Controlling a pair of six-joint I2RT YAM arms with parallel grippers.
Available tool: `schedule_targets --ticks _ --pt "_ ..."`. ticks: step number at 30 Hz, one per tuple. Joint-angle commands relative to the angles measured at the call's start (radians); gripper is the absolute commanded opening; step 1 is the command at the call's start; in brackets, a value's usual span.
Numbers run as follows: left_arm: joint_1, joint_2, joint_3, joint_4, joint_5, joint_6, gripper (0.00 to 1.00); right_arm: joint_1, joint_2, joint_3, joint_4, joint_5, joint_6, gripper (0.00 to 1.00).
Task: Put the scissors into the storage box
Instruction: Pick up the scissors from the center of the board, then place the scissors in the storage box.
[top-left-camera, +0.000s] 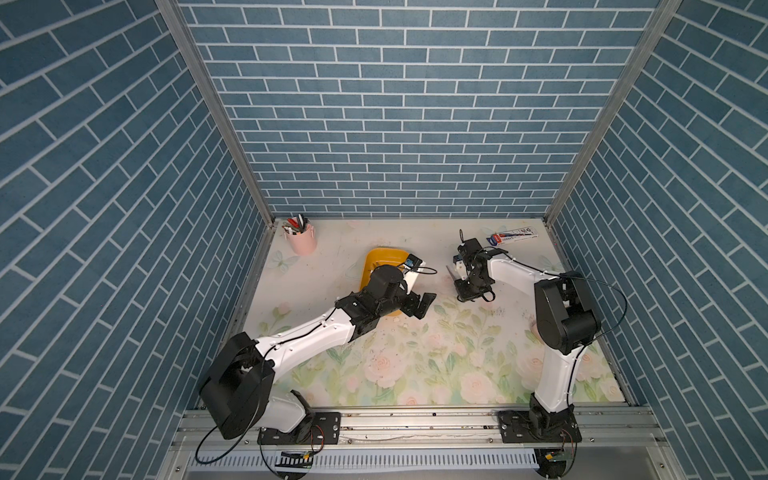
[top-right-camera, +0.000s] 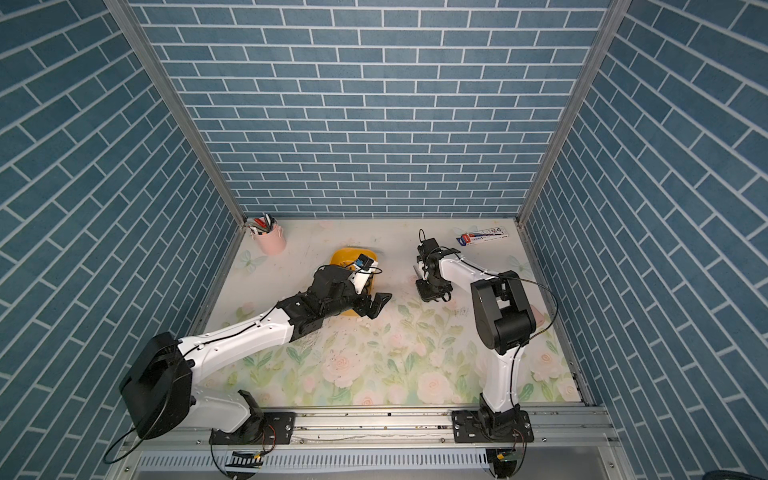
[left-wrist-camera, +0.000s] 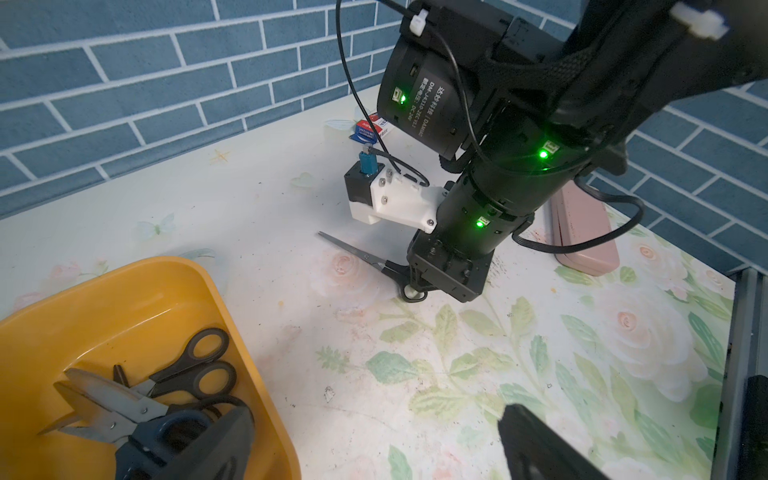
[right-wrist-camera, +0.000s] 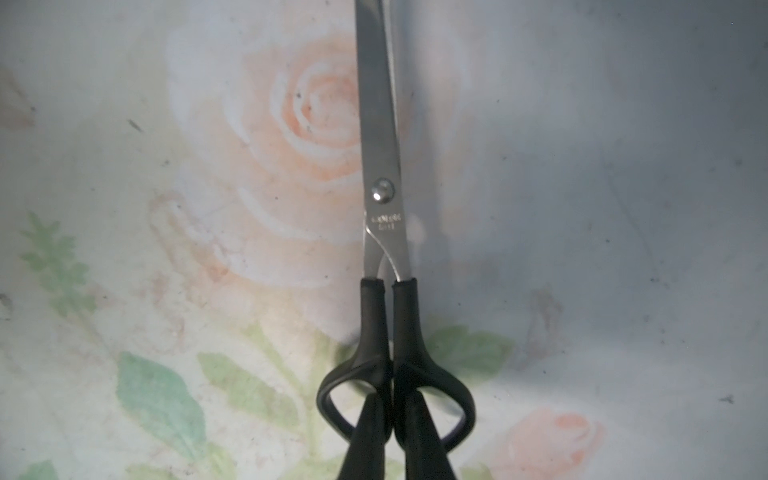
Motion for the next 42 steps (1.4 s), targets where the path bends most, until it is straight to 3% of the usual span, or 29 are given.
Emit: schedule_targets --ticks 1,14,25,36,42 --pt "0.013 -0.031 -0.014 0.009 -0.015 0.002 0.98 0.006 -0.035 0.025 -0.042 -0.016 0.040 0.00" --pt "0.044 -0.079 -0.068 0.055 -0.031 -0.010 1.00 0.026 -0.065 0.135 -0.092 -0.054 0.061 0.00" --pt "0.184 -0.191 -0.139 0.025 -0.122 -0.070 1.00 0.089 -0.029 0.287 -0.136 -0.100 0.095 0.00" --pt "0.250 -0.279 -0.209 0.008 -0.139 -0.078 1.00 0.247 0.148 0.572 -0.180 -0.160 0.134 0.00" --pt "0.357 -0.331 -0.267 -0.046 -0.163 -0.149 1.00 0.308 0.245 0.691 -0.195 -0.178 0.192 0.00"
